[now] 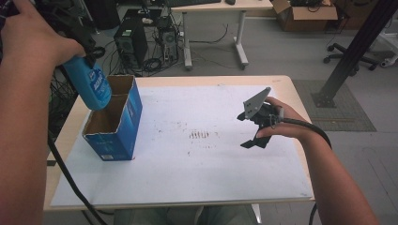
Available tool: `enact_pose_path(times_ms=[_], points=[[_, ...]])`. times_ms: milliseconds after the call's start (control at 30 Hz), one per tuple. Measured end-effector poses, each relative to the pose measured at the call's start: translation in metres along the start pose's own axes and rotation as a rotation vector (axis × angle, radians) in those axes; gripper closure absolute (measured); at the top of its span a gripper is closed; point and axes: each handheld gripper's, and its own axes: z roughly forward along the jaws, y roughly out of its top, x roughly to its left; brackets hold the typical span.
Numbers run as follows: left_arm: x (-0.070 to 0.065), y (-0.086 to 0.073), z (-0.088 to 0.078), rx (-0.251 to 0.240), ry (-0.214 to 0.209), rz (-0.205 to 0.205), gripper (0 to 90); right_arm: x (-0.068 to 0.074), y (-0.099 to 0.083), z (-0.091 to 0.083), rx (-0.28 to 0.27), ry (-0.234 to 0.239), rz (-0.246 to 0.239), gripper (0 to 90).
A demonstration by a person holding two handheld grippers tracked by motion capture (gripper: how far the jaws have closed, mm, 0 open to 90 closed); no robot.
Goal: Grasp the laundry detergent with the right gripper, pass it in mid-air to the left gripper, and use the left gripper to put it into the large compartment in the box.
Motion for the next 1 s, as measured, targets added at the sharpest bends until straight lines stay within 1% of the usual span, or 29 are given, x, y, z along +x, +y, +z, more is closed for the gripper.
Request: enact_pose_path(times_ms=[133,233,333,600,733,867,933,1000], points=[[0.002,0.0,0.005,-0.001,0.008,-0.002,38.4,0.0,0.003,-0.004,0.034,0.0,-0.008,3.9],[0.003,-0.001,0.01,0.002,0.012,-0.017,38.3,0.0,0.007,-0.008,0.062,0.005,-0.012,3.8],[0.004,-0.001,0.014,-0.004,0.012,-0.027,38.3,-0.001,0.01,-0.01,0.088,0.014,-0.016,3.3],[0.006,-0.001,0.031,0.013,0.015,-0.042,38.3,0.0,0.014,-0.016,0.158,0.041,-0.012,3.3],[0.006,-0.001,0.038,0.017,0.022,-0.043,38.3,0.0,0.015,-0.017,0.167,0.045,-0.011,3.3],[0.006,-0.002,0.046,0.019,0.02,-0.042,38.3,0.001,0.016,-0.018,0.172,0.051,-0.012,3.2],[0.006,-0.002,0.049,0.012,0.019,-0.047,38.3,0.001,0.017,-0.018,0.175,0.055,-0.013,3.3],[0.006,-0.003,0.054,0.018,0.022,-0.043,38.3,0.0,0.018,-0.018,0.181,0.058,-0.014,3.3]])
